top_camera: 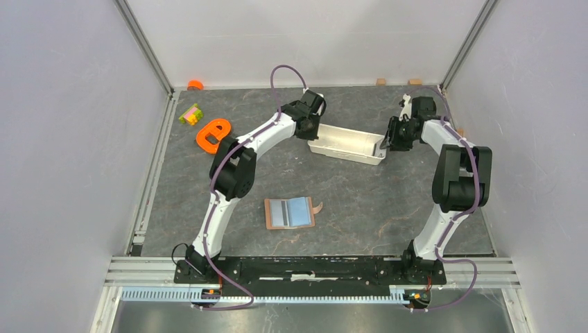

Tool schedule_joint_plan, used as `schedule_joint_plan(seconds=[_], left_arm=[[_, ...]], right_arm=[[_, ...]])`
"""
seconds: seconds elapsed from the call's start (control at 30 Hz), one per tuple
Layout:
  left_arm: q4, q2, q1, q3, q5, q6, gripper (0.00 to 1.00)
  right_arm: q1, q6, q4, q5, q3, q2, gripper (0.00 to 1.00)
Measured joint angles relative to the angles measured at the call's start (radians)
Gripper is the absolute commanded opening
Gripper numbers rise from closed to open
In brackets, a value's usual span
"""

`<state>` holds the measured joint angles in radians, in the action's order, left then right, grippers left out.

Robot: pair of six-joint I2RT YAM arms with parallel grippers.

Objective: Put the credit cards into the card holder
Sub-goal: Pick up the credit card from the storage box.

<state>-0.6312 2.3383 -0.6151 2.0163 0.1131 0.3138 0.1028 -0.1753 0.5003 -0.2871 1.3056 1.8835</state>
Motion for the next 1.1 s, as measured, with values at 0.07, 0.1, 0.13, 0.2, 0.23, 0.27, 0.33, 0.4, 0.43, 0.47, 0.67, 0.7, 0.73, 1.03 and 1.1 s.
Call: schedule_joint_plan(seconds=[0.07, 0.1, 0.13, 0.2, 0.23, 0.27, 0.33, 0.4, 0.43, 0.47, 0.67, 0.7, 0.73, 1.03, 1.1], left_arm=[[-0.003, 0.001, -0.002, 0.005, 0.005, -0.001, 0.02], [-0.006, 0.003, -0.003, 0.010, 0.008, -0.001, 0.02], [-0.010, 0.004, -0.003, 0.014, 0.010, -0.002, 0.02], [-0.014, 0.006, -0.004, 0.020, 0.012, -0.002, 0.02], [-0.017, 0.006, -0.004, 0.021, 0.012, -0.002, 0.02], [-0.021, 0.007, -0.004, 0.021, 0.012, -0.002, 0.02], [-0.025, 0.009, -0.004, 0.024, 0.013, -0.002, 0.02], [-0.027, 0.009, -0.004, 0.026, 0.013, -0.002, 0.02], [-0.028, 0.009, -0.004, 0.028, 0.013, -0.002, 0.02], [-0.029, 0.009, -0.004, 0.031, 0.013, -0.002, 0.02], [-0.034, 0.011, -0.005, 0.034, 0.013, -0.002, 0.02], [-0.034, 0.012, -0.005, 0.035, 0.013, -0.002, 0.02], [-0.036, 0.014, -0.005, 0.036, 0.013, -0.002, 0.02], [-0.053, 0.025, -0.004, 0.055, 0.017, -0.002, 0.02], [-0.057, 0.025, -0.004, 0.056, 0.017, -0.002, 0.02]], right_arm=[[0.000, -0.004, -0.009, -0.011, -0.010, -0.009, 0.38], [0.000, -0.005, -0.014, -0.017, -0.016, -0.014, 0.38], [0.000, -0.005, -0.015, -0.020, -0.019, -0.020, 0.36], [0.000, -0.006, -0.014, -0.020, -0.021, -0.027, 0.36], [0.000, -0.005, -0.014, -0.020, -0.021, -0.029, 0.36], [0.000, -0.005, -0.014, -0.019, -0.021, -0.032, 0.36], [0.002, -0.005, -0.014, -0.019, -0.021, -0.035, 0.33], [0.003, -0.005, -0.013, -0.020, -0.021, -0.037, 0.26], [0.004, -0.004, -0.013, -0.024, -0.021, -0.038, 0.24], [0.004, -0.004, -0.013, -0.027, -0.021, -0.039, 0.22], [0.004, -0.006, -0.014, -0.043, -0.021, -0.043, 0.17], [0.004, -0.006, -0.014, -0.044, -0.021, -0.043, 0.17], [0.004, -0.006, -0.014, -0.045, -0.021, -0.045, 0.16], [0.009, -0.007, -0.002, -0.042, -0.016, -0.080, 0.07], [0.011, -0.007, 0.002, -0.042, -0.016, -0.092, 0.04]])
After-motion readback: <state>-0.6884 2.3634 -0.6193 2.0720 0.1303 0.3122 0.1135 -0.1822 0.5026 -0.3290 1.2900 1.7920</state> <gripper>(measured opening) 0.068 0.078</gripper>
